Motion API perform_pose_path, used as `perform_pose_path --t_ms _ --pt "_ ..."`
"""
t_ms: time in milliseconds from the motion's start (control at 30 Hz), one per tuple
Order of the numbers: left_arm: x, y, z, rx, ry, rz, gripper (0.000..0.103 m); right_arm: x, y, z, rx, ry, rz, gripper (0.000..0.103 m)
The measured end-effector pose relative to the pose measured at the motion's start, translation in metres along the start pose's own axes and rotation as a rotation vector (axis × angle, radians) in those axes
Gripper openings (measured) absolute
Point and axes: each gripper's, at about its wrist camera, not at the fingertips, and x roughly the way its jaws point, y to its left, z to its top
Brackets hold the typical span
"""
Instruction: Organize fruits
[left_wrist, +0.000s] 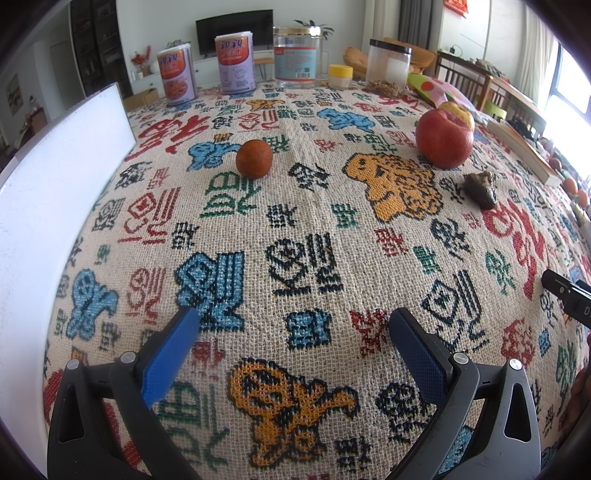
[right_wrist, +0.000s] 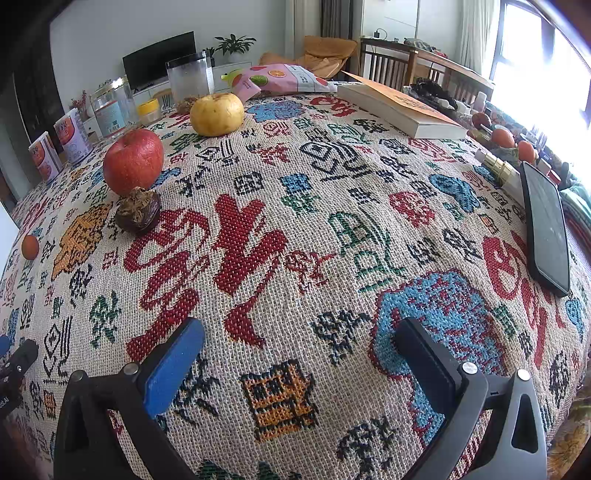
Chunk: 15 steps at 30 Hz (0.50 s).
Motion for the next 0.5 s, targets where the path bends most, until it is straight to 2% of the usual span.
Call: perform_pose_path --t_ms 167,233,333,500 --pt "-0.001 0.000 0.000 -0.002 -0.003 0.002 0.102 0.000 0.000 0.000 0.000 0.000 0.000 0.103" --pt "-0.009 0.002 -0.003 -0.049 -0.018 0.009 0.100 0.000 0.000 0.000 0.000 0.000 0.000 0.103" --pt "-0.022 -0.005 0.002 -0.113 -0.044 -0.226 0.100 0.000 0.000 0.000 0.000 0.000 0.000 0.103" --pt "-0.017 -0.052 0.067 -0.044 -0.068 -0.341 0.101 0.000 0.000 0.000 0.000 0.000 0.000 0.103"
